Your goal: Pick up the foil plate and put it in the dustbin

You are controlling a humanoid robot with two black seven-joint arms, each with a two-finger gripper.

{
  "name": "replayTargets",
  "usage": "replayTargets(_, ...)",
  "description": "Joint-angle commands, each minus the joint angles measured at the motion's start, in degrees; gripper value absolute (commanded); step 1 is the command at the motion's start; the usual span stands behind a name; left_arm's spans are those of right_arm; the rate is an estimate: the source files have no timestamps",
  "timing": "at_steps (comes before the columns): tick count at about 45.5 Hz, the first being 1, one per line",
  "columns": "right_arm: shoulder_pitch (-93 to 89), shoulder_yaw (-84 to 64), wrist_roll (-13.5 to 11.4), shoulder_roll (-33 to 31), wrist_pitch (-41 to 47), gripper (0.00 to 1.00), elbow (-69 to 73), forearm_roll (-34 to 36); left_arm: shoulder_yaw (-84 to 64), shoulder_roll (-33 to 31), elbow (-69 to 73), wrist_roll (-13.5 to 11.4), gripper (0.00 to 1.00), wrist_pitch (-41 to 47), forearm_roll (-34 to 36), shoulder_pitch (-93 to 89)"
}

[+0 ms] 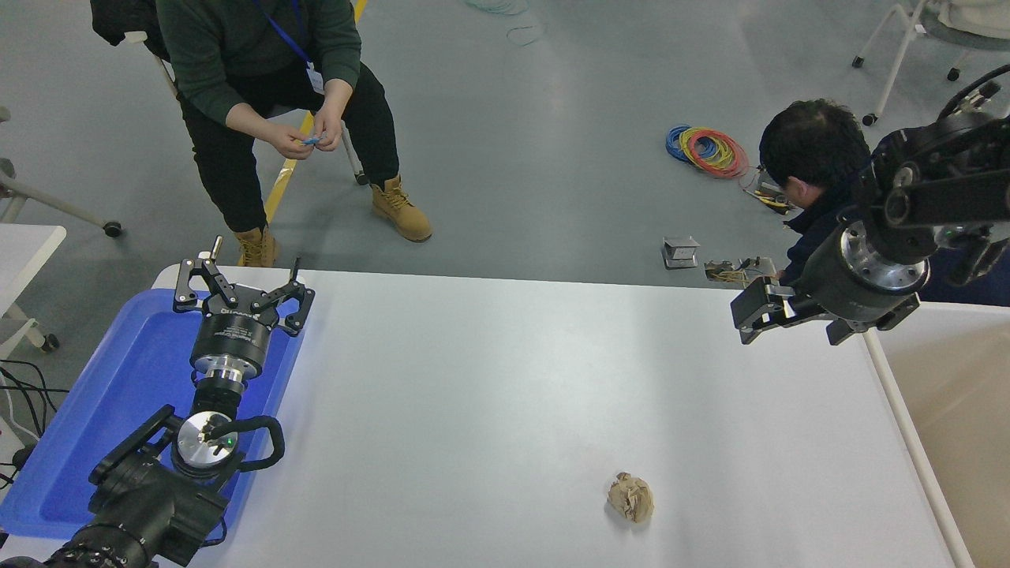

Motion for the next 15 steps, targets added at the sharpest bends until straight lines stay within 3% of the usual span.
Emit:
replayTargets(1, 0.28, 0.04, -0.31, 0.72, 1.92, 1.0, 0.5, -0.05, -0.02, -0.08, 0.0, 0.0, 1.0, 0.01, 0.0, 0.0)
replayTargets(15, 0.46, 0.13, -0.31, 0.72, 1.92, 1.0, 0.15, -0.05, 0.06, 0.01, 0.0, 0.0, 1.0, 0.01, 0.0, 0.0)
